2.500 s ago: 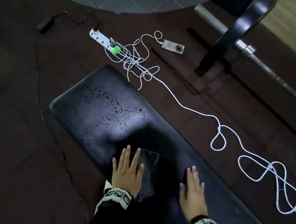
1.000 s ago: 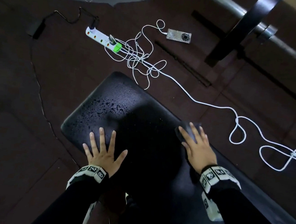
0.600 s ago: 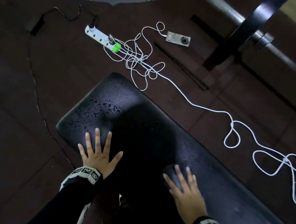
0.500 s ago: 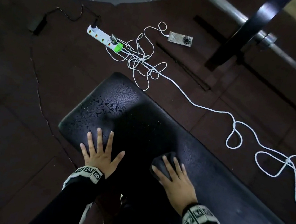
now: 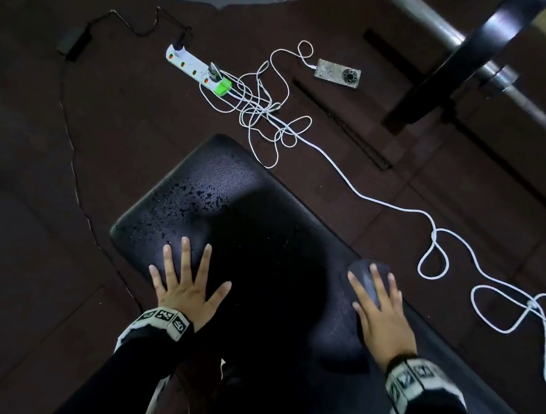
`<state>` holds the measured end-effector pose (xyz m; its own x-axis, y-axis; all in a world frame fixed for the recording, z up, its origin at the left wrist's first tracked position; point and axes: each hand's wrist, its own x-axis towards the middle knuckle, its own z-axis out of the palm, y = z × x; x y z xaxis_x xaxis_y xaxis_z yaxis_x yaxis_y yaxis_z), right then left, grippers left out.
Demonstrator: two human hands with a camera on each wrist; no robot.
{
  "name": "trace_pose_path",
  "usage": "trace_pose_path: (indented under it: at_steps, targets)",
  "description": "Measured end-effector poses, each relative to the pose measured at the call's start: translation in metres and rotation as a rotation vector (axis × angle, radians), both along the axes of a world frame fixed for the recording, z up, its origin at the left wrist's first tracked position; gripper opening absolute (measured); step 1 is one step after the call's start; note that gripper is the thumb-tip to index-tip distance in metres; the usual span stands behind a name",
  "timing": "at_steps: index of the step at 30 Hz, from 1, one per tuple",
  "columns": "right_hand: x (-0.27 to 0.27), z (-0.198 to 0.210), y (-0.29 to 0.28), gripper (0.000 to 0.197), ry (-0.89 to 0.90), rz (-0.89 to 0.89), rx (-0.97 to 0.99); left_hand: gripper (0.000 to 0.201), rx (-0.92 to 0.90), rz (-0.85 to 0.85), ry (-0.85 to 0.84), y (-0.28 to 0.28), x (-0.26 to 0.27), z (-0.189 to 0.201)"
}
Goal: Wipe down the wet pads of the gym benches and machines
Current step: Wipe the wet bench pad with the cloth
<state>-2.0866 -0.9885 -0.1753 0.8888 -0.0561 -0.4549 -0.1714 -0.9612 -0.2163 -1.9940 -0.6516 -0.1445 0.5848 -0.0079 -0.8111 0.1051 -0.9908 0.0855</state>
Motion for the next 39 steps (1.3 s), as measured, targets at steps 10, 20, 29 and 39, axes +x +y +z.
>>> trace_pose_path:
  at_steps: [10, 20, 29, 39]
  targets:
    - [-0.013, 0.009, 0.086, 0.046, -0.023, 0.281, 0.001, 0.087, 0.007, -0.003, 0.006, -0.001, 0.001, -0.002]
    - [0.089, 0.000, 0.055, 0.057, -0.005, 0.035, 0.044, 0.097, 0.004, 0.010, -0.027, 0.000, -0.002, -0.008]
    - [0.027, 0.011, -0.012, 0.052, 0.004, -0.286, 0.175, 0.084, -0.018, 0.021, -0.252, 0.010, -0.012, -0.014]
    - [0.029, 0.014, -0.051, 0.052, 0.245, -0.342, 0.164, 0.073, -0.040, 0.136, -0.427, 0.052, 0.033, -0.019]
